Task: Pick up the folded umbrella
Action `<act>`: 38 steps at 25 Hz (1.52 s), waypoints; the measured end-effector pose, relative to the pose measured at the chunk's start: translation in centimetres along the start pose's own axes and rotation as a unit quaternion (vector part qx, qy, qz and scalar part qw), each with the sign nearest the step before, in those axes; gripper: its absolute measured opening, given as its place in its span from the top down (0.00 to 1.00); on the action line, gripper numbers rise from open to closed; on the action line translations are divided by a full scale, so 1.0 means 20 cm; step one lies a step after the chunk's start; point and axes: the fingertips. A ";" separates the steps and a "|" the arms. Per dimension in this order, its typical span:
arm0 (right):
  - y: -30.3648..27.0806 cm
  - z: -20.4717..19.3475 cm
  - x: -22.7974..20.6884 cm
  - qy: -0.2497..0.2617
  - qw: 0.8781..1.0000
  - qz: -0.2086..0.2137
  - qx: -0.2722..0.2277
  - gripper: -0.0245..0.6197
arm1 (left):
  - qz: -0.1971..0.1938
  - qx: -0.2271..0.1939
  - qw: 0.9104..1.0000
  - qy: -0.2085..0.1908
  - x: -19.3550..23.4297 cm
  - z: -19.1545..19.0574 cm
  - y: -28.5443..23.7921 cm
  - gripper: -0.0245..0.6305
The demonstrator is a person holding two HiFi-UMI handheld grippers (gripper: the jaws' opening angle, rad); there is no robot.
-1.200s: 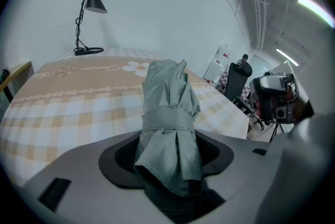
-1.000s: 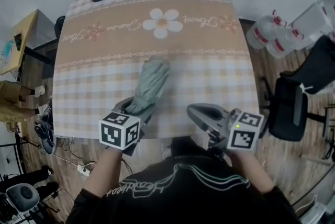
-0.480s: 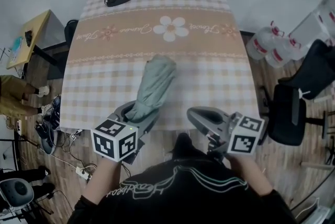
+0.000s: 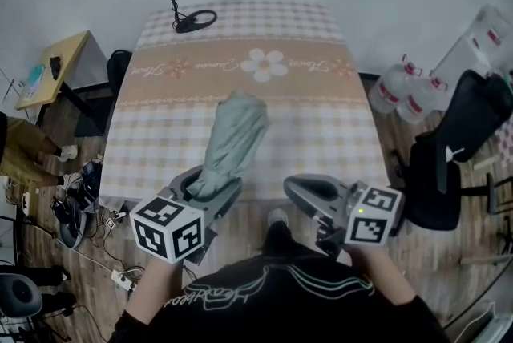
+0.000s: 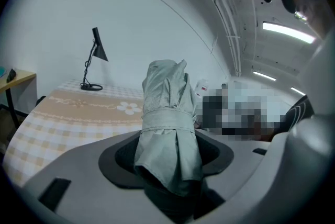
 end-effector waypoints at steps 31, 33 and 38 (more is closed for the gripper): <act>-0.20 0.02 0.48 0.076 0.997 -0.019 0.006 0.95 | -0.029 -0.074 0.997 -0.018 -0.09 0.09 0.54 0.57; -0.19 0.02 0.48 0.078 0.997 -0.020 0.006 0.95 | -0.030 -0.075 0.997 -0.019 -0.10 0.09 0.54 0.57; -0.17 0.02 0.50 0.083 0.996 -0.020 0.001 0.95 | -0.030 -0.077 0.996 -0.022 -0.12 0.08 0.55 0.57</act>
Point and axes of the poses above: the fingertips, and each gripper's own axes: y backward along the fingers, x to its left, z out of its top, and after that the axes turned 2 degrees about x, right-handed
